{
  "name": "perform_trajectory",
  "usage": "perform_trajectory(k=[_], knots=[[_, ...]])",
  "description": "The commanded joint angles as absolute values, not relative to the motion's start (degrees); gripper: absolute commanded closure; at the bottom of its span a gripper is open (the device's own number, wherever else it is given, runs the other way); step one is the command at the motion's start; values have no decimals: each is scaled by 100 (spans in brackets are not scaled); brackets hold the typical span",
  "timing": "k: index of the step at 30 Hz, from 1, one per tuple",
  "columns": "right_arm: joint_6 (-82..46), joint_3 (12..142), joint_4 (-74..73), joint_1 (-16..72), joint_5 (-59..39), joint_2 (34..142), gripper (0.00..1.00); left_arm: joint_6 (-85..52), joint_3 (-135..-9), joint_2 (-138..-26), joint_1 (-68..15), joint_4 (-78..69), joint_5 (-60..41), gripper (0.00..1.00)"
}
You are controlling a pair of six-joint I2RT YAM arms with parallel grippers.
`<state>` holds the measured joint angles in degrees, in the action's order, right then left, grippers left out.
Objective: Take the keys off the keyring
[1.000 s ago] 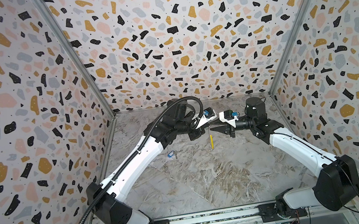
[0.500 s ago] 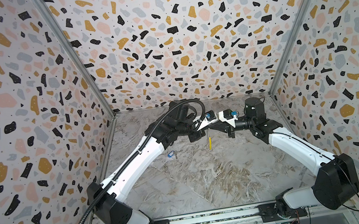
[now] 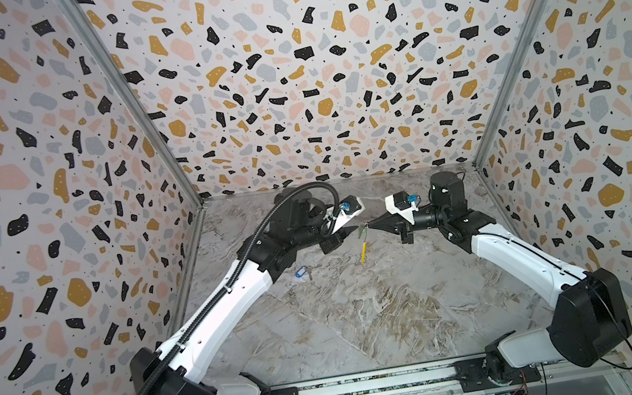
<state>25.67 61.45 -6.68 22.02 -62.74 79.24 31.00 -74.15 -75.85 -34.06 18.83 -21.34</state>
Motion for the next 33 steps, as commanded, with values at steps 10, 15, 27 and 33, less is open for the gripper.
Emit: perform_trajectory(k=[10, 15, 27, 33], knots=[[2357, 6308, -924, 2214, -6629, 7923, 100, 2096, -6640, -7639, -3305, 392, -3259, 55], [2294, 6293, -967, 2232, -6675, 7901, 100, 2009, -6603, -7865, -3304, 213, -3324, 57], [1239, 5989, -2286, 2220, -6549, 7831, 100, 2061, -6688, -8073, -3305, 132, -3475, 100], [-177, 5596, -4034, 2137, -6548, 7928, 100, 2032, -6687, -8016, -3313, 189, -2872, 100]])
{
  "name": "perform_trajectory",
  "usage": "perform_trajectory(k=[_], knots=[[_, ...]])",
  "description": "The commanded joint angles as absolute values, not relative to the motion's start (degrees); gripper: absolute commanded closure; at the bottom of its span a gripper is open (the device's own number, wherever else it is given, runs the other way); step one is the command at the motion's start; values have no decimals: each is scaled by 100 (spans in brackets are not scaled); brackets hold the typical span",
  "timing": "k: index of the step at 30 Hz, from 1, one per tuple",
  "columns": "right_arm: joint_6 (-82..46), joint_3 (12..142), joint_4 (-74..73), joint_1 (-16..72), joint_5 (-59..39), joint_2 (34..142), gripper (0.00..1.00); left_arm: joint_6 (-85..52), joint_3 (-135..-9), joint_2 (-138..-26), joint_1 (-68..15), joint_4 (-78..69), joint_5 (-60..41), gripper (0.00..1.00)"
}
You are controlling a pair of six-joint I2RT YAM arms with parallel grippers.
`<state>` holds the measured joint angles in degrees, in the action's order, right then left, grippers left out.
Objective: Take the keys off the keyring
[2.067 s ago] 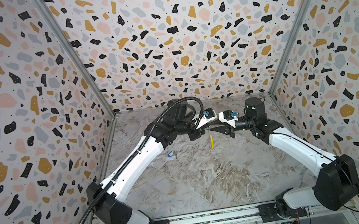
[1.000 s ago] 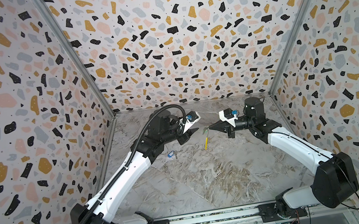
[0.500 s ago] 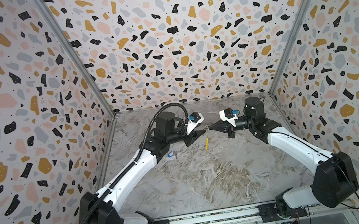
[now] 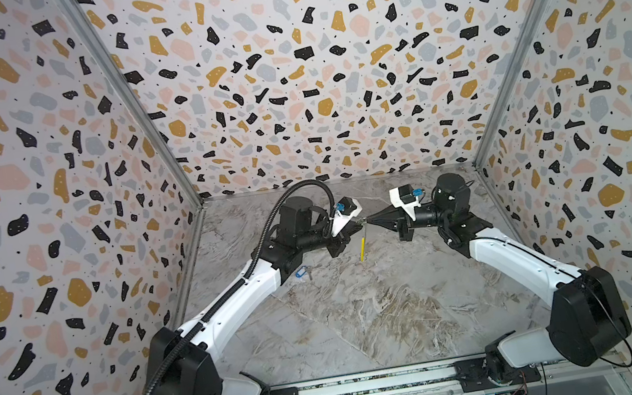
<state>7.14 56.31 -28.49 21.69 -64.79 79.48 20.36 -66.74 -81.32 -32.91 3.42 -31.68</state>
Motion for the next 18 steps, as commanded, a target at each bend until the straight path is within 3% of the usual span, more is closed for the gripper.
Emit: perform_trajectory(k=[1, 14, 18], knots=[[-324, 5566, -4220, 2136, -6548, 7961, 100, 2012, -6712, -8040, -3321, 208, -2818, 100], [-1090, 5484, -5094, 2215, -6022, 8217, 100, 1904, -6891, -8157, -3719, 389, -1269, 100], [-1212, 5384, -5288, 2213, -5926, 8273, 100, 1808, -6730, -8011, -3718, 177, -1213, 100]])
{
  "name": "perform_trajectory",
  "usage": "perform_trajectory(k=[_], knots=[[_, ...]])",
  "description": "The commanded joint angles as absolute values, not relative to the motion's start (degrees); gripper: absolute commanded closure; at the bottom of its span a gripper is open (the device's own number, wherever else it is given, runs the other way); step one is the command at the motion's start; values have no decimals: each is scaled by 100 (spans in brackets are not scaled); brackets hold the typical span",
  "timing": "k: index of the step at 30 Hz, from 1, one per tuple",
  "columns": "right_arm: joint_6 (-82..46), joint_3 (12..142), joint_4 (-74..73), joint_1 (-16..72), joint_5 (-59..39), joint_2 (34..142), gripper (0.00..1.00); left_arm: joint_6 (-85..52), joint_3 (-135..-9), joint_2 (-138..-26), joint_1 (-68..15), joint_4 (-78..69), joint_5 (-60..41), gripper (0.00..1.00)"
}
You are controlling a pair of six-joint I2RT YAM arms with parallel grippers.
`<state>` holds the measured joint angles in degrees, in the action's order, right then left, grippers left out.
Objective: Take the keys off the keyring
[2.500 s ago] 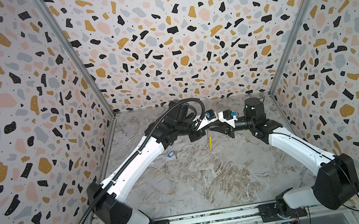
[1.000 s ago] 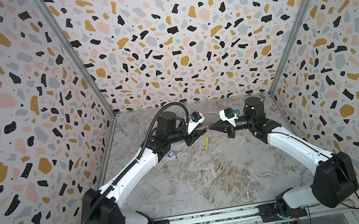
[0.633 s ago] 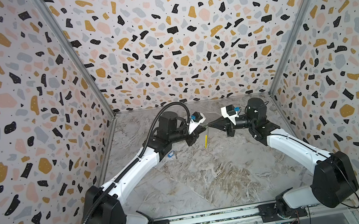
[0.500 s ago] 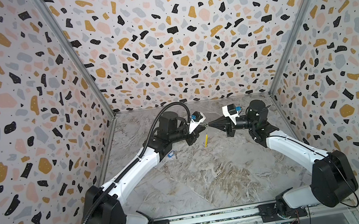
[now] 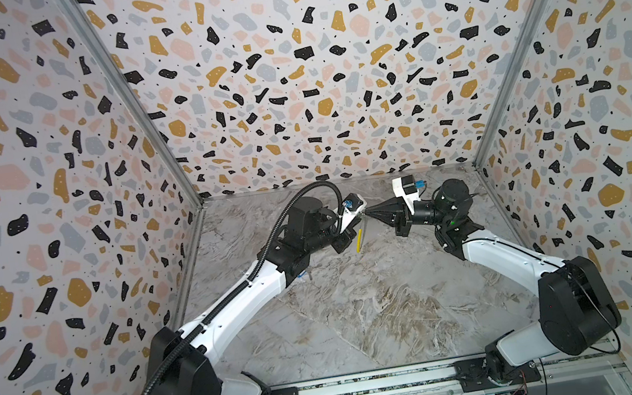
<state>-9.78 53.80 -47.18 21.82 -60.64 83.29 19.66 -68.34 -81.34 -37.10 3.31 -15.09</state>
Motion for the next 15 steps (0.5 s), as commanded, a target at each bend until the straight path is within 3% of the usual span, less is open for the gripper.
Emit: perform_trajectory(k=[1, 4, 6, 11, 15], knots=[[-1238, 5384, -5322, 2215, -5928, 8287, 100, 1814, -6711, -7968, -3718, 151, -1250, 100], [-1314, 5359, -5480, 2210, -6012, 8338, 100, 1847, -6612, -7828, -3710, 79, -1288, 78], [-1405, 5341, -5656, 2215, -6193, 8392, 100, 1926, -6503, -7687, -3666, 43, -1229, 71], [-1572, 5316, -5976, 2215, -6550, 8499, 100, 1794, -6154, -7247, -3227, -374, -1977, 68], [-1385, 5343, -5773, 2215, -6635, 8506, 100, 1782, -5939, -6934, -3129, -967, -2919, 76]])
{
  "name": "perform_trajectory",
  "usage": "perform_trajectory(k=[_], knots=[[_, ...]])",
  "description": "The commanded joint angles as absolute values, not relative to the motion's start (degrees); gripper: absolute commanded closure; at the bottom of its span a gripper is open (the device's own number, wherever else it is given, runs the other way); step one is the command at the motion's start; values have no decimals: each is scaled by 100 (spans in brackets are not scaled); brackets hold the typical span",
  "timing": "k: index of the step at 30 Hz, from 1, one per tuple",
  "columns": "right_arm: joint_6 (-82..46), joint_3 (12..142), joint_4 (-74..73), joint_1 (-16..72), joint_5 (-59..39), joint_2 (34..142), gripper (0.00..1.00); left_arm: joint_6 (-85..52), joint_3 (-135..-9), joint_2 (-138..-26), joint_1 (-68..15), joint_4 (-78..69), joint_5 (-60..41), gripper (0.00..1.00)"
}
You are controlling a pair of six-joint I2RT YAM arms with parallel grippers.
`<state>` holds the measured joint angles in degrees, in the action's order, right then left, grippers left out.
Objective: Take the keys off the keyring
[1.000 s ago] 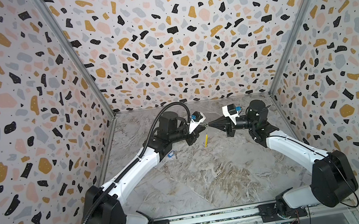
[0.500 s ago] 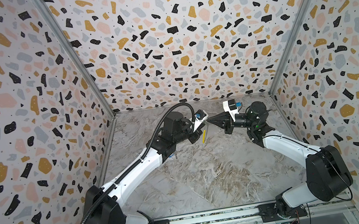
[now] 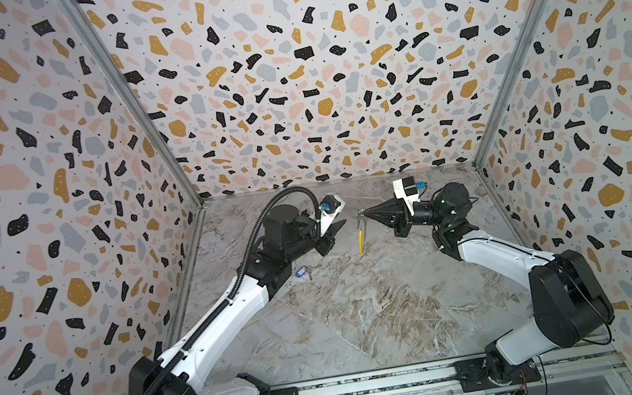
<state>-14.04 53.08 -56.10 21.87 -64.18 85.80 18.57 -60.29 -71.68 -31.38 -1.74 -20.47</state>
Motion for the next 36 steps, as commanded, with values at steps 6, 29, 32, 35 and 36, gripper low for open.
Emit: perform_trajectory(k=[6, 29, 32, 35, 36], knots=[[-1335, 5334, -5739, 2219, -6652, 8468, 100, 1336, -6171, -7097, -3129, -1301, -3753, 78], [-1274, 5338, -5704, 2285, -6749, 8405, 100, 984, -6283, -7522, -3173, -1403, -4113, 99], [-1107, 5378, -5484, 2255, -6817, 8372, 92, 1123, -6384, -7513, -3173, -1188, -4110, 100], [-402, 5474, -4444, 2109, -6521, 8117, 68, 1748, -6776, -7551, -3183, -176, -3839, 100], [-37, 5534, -4001, 2073, -6428, 8016, 67, 1938, -6943, -7581, -3190, 178, -3689, 100]])
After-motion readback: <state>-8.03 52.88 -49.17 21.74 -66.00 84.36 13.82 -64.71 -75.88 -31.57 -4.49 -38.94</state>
